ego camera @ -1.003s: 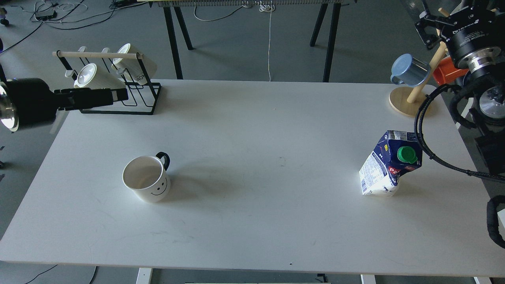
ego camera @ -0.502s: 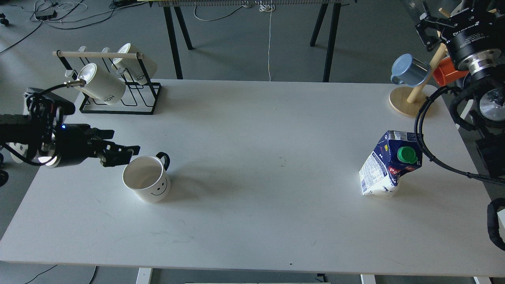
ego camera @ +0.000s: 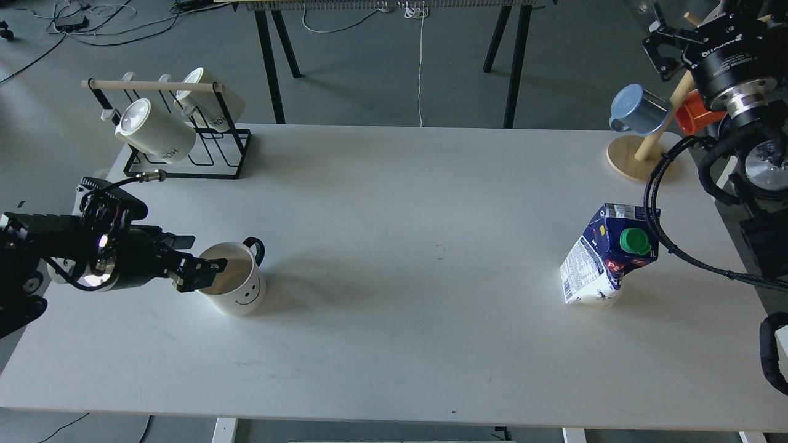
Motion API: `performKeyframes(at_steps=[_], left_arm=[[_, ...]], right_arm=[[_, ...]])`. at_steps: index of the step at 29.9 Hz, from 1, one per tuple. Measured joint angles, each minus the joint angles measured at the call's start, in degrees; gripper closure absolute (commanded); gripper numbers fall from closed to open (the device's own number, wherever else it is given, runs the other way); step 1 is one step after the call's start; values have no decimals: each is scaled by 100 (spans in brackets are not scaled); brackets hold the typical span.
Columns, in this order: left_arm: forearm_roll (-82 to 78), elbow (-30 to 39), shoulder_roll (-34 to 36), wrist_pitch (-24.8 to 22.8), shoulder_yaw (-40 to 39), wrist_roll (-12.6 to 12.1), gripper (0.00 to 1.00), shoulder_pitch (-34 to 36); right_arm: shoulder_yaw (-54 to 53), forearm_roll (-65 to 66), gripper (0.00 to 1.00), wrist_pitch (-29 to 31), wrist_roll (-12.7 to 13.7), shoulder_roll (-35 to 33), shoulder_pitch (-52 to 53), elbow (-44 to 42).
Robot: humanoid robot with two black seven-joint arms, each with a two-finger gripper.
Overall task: Place cup and milk with both arms
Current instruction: 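Grasp the white mug rim with the left gripper, then slide the white mug with the left gripper toward the milk carton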
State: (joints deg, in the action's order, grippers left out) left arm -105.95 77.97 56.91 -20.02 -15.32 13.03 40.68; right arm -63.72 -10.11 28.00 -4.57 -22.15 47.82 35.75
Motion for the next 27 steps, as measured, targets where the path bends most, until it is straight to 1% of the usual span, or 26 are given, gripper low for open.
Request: performKeyframes(at_steps=[3,4,8,14,18,20,23,27], left_arm=[[-7,-4,-25,1,0,181,71,-9],[-9,-8,-32,1,0,227,73,-13],[-20,-123,-82,-3,7,292,79,-14],[-71,-360,-151,-29,19,287,82,-4],[-153,-376,-216,-141,21,236,89,-1],[-161,-330,-243,-324,12,229,92,44],[-161,-146,-406,-678,-52,226,92,219],[-131,214,-719,-789,-133,159,92,711]], right_arm=[[0,0,1,0,0,0,-1,22],[0,0,1,0,0,0,-1,33],[-4,0,1,0,0,0,-1,43],[-10,0,1,0,0,-13,-5,44],[-23,0,1,0,0,-28,-9,32],[-23,0,1,0,0,-46,-10,29],[-24,0,1,0,0,-57,-16,28],[-27,0,1,0,-1,-70,-32,28]])
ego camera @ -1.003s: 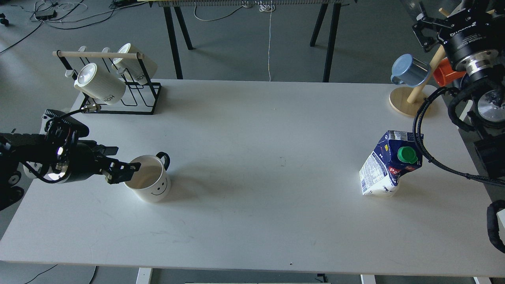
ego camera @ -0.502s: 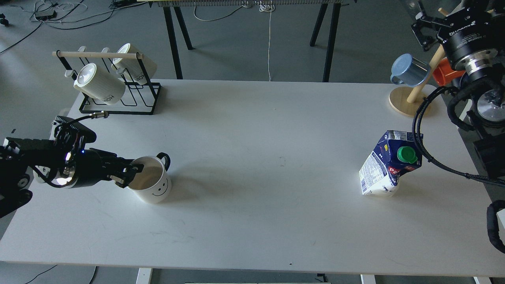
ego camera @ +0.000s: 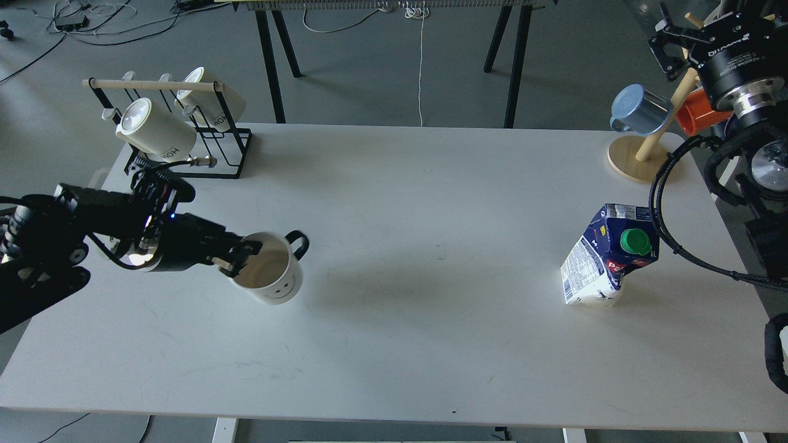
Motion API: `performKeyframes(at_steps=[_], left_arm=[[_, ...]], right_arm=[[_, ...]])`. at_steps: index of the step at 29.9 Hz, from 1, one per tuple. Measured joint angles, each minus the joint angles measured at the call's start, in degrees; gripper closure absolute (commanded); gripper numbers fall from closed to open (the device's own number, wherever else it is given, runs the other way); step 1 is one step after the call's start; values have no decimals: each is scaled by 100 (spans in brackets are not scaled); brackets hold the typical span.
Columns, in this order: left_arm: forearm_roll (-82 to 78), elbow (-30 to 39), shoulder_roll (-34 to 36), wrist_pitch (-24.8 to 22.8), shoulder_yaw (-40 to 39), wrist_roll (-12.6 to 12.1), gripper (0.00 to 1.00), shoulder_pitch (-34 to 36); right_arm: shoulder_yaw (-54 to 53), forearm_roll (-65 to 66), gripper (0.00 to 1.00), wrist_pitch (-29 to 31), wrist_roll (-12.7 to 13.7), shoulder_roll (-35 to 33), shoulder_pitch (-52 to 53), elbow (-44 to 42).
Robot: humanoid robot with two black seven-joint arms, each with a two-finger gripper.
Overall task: Place cup and milk with both arms
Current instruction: 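Slide the white mug with the left gripper toward the milk carton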
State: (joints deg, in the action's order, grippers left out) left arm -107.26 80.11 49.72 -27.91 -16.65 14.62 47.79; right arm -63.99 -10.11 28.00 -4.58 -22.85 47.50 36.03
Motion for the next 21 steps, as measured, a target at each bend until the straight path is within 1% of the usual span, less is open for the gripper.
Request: performKeyframes(at_steps=[3,5,8,11,13,15,18,21], left_arm=[[8,88,-531,-8,-13,-221,92,397],[8,84,-1004,-9,-17,-469,92,611],[1,34,-1682,-10,-16,-844,92,736],[-29,-136,-2316,-9,36,-1157,92,760],[-40,-263,-2666,-10,62,-1263,92,762],[-46,-400,-2945,-10,84,-1315,92,763],[-51,-527,-3136,-10,99,-1364,91,723],[-56,-581,-3292,-10,151,-1484,91,654]], right_arm=[[-4,0,1,0,-6,-2,-3,0],[-8,0,1,0,-8,-20,-4,0],[-25,0,1,0,-8,-55,-4,6],[-67,0,1,0,-8,-128,-4,10],[-81,0,1,0,-6,-162,-3,10],[-86,0,1,0,-1,-209,-3,10],[-95,0,1,0,0,-249,-3,10],[-95,0,1,0,1,-253,-3,10]])
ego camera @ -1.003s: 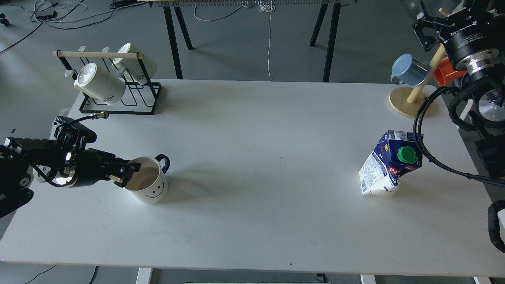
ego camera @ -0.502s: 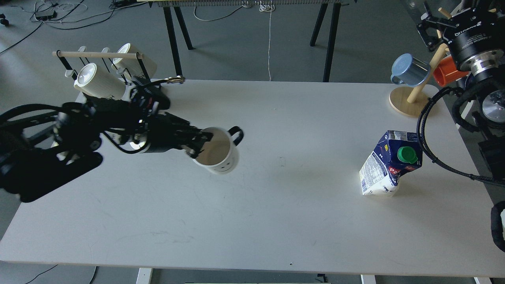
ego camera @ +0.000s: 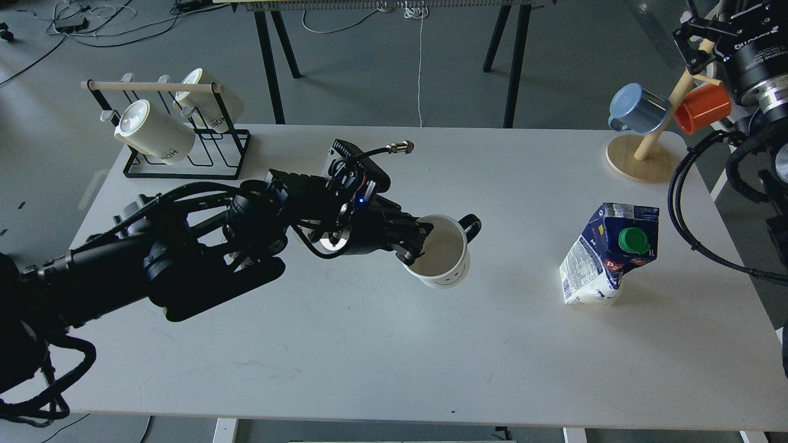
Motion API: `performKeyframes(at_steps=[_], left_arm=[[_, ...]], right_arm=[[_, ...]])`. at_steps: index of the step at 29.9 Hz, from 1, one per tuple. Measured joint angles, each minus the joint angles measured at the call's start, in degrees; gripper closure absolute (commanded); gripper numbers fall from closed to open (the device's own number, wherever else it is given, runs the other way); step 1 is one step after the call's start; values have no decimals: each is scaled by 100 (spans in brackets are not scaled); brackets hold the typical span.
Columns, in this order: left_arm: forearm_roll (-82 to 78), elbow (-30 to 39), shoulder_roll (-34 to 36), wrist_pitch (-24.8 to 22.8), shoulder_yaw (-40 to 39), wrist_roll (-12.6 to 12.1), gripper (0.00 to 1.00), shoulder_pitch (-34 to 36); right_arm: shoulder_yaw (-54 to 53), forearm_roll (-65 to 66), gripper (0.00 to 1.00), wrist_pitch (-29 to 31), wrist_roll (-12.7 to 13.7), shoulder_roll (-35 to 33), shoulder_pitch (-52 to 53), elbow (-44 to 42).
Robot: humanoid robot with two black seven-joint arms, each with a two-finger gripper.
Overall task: Place cup and milk with both arms
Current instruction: 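Slide the white mug with the left gripper toward the milk carton, then release the mug and retract the left arm to the rack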
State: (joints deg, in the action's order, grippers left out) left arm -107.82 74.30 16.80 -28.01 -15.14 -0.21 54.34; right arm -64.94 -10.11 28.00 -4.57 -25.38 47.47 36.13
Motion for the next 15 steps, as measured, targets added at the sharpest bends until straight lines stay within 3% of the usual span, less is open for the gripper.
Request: performKeyframes(at_steps=[3,12,14,15], left_arm=[[-2,-73,-174,0,46,-151,90,-40],[-51,-107,-259,0,234,-267,85,-299],[-61,-104,-269,0,236,-274,68,-331],[-62,-102,-286,0,234,-274,47,-338]], right_arm=[[-1,0,1,0,0,-2,0,39],[7,0,1,0,-6,6,0,88],[8,0,1,0,-6,6,0,88],[8,0,1,0,-6,6,0,88]])
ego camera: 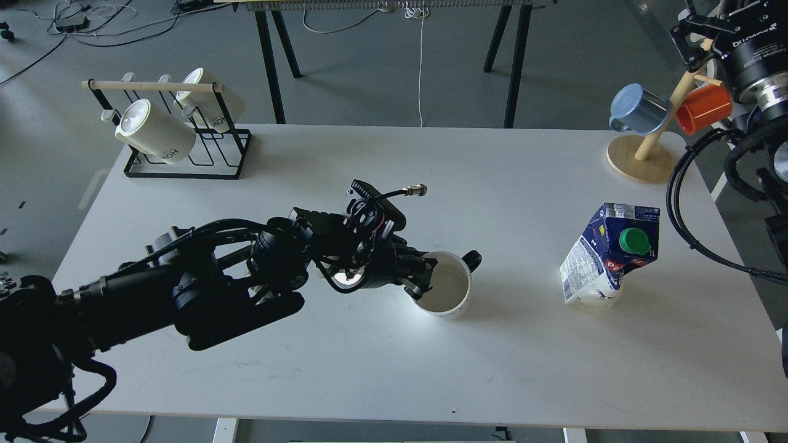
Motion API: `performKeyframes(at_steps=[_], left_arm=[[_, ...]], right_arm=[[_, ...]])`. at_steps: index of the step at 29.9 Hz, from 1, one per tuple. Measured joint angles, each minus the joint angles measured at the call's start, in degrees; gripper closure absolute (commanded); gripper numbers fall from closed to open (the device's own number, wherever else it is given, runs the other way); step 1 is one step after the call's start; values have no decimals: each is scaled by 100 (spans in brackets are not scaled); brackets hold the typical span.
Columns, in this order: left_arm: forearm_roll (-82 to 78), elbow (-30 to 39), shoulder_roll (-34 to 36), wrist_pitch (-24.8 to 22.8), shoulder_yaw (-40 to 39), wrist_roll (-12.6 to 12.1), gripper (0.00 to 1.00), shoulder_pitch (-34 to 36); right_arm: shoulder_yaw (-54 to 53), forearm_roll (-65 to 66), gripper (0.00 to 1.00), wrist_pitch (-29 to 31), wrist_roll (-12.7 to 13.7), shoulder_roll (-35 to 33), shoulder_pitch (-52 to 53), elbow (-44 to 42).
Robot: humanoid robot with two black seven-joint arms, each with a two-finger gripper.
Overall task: Place cup and milk with both arms
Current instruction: 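Release the mug and retract the left arm to the rack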
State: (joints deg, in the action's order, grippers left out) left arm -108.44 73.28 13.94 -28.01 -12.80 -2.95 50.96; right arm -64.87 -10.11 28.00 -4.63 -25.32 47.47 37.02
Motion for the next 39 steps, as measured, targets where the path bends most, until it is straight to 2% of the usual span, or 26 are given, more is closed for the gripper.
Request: performKeyframes(at_steps=[1,2,8,15,20,22,26,34,39], left_arm=[[0,2,-22,0,-16,0,29,-4],[2,13,-41,0,-50,7,23,-4],[105,120,102,1,-428,232,19,-1],[750,235,765,3,-1310,775,19,7],[1970,191,1133,3,-2148,845,18,-5],[2631,85,1191,3,-2459,839,14,-5],[4156,-472,1185,1,-3033,834,7,-14],[7781,-1338,1090,1,-3809,868,3,-59],[9751,-2410,991,3,-3963,886,1,-101]], right_arm=[[0,0,1,0,0,0,0,0],[0,0,1,0,0,-1,0,0],[1,-1,1,0,5,-55,-16,2],[-4,-10,1,0,6,-309,-117,197],[-98,-17,1,0,6,-497,-367,533],[-203,-18,1,0,6,-593,-605,789],[-515,-124,1,0,7,-790,-1355,1528],[-1254,-1031,1,0,7,-1260,-3485,3024],[-1960,-1156,1,0,-53,-1210,-5140,3860]])
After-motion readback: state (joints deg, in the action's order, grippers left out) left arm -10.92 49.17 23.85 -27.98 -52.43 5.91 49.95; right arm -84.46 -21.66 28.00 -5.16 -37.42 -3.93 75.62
